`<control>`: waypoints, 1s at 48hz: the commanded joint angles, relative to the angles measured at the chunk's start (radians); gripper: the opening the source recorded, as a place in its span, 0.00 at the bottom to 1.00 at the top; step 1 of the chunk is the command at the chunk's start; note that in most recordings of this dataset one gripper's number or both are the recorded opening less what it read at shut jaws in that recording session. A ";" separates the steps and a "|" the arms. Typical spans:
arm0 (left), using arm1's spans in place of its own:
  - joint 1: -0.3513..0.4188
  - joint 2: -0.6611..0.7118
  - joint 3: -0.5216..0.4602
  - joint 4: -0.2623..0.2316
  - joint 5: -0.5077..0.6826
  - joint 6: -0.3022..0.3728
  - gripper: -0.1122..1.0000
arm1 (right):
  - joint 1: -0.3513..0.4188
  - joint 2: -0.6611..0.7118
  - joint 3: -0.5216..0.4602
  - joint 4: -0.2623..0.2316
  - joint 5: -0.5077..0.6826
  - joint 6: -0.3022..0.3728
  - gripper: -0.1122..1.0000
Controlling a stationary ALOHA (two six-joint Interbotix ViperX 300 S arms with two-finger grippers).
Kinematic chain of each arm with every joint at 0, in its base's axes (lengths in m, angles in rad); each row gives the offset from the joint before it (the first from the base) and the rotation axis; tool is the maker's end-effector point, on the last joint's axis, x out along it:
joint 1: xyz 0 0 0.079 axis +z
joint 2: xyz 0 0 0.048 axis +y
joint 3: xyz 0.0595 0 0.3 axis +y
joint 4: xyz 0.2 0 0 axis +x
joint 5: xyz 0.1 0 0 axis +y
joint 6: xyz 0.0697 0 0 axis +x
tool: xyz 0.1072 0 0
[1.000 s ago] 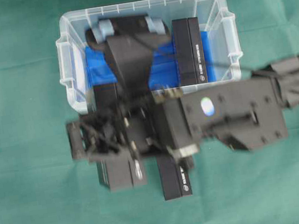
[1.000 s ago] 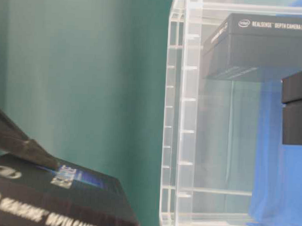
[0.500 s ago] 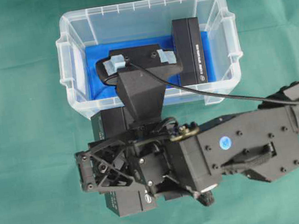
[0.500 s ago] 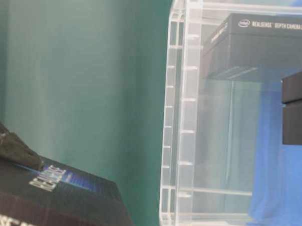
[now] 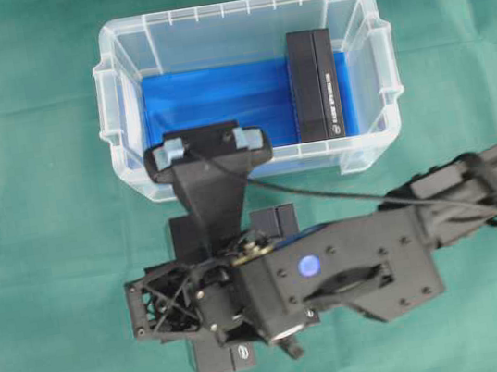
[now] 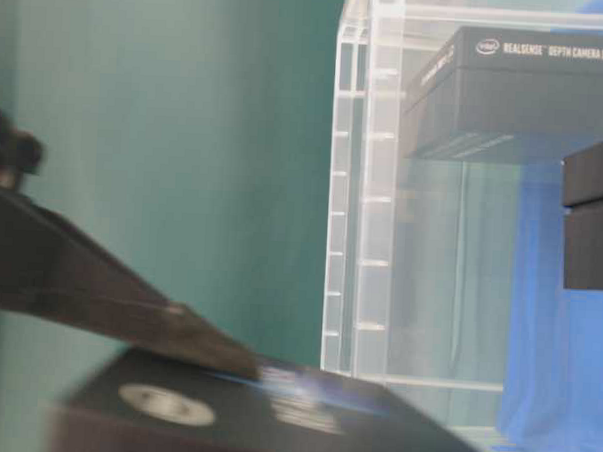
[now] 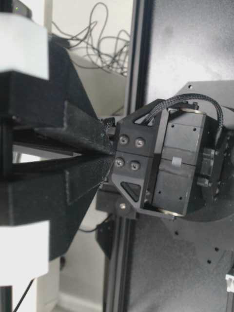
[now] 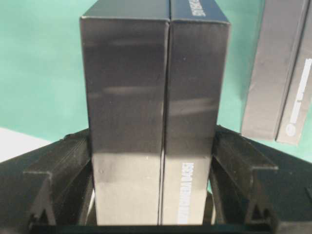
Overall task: Take the box out of the case with the right arm.
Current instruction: 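Lower the box onto the cloth left of the first box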
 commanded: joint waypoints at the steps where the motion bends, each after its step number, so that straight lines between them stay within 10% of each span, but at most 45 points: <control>1: 0.002 0.011 -0.006 0.002 -0.003 0.000 0.12 | 0.002 -0.009 -0.015 0.017 -0.009 0.002 0.71; 48: 0.003 0.018 0.000 0.002 -0.183 -0.005 0.12 | -0.061 0.058 0.285 0.078 -0.336 0.008 0.71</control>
